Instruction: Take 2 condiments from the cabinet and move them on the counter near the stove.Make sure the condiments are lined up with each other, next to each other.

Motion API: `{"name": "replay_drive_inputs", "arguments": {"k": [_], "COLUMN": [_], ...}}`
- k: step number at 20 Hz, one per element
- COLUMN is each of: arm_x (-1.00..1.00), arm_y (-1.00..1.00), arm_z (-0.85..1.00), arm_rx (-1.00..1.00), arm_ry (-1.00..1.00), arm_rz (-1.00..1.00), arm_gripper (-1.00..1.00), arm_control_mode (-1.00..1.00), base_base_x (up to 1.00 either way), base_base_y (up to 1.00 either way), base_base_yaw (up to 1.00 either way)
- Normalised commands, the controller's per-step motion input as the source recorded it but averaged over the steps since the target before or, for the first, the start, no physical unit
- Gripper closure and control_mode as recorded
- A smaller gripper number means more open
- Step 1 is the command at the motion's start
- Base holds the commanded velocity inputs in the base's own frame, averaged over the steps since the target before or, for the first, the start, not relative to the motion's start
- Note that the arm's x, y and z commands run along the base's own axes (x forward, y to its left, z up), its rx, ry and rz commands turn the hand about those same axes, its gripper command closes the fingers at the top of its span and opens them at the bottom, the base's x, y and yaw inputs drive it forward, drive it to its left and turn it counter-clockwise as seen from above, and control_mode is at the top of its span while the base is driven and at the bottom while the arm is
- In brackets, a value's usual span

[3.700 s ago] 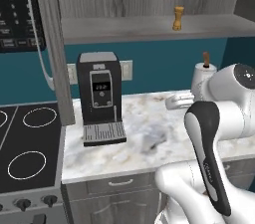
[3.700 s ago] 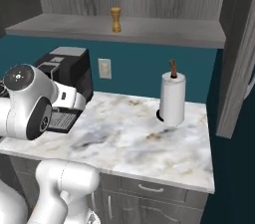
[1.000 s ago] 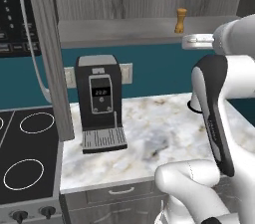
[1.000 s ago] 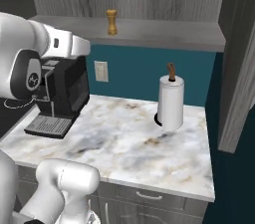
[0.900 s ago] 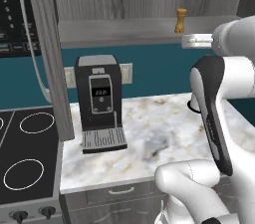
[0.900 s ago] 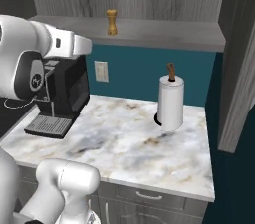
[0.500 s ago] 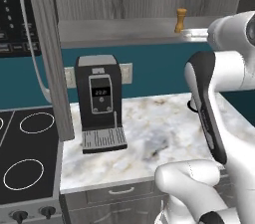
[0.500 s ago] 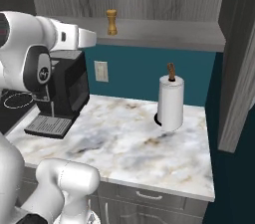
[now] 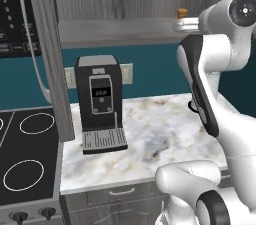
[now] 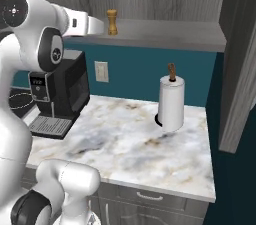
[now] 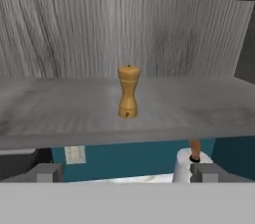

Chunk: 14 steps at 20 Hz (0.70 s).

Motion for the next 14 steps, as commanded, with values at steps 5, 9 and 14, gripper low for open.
{"name": "replay_drive_inputs", "arguments": {"k": [5,9,14], "arm_x": [0.50,0.49,0.47], "arm_y": [-0.17,-0.08,-0.03], "arm_z": [-0.02,-0.20,-0.20], "arm_rx": [-0.01,-0.02,-0.01], "arm_ry": [0.00,0.00,0.00], "arm_rz": [-0.01,-0.01,-0.01], "arm_gripper": [-1.00,-1.00,-1.00], "arm_control_mode": [-1.00,-1.00,-1.00], "base_base_x": [0.00,0.00,0.00], "base_base_y": [0.00,0.00,0.00], "base_base_yaw": [0.00,0.00,0.00]}}
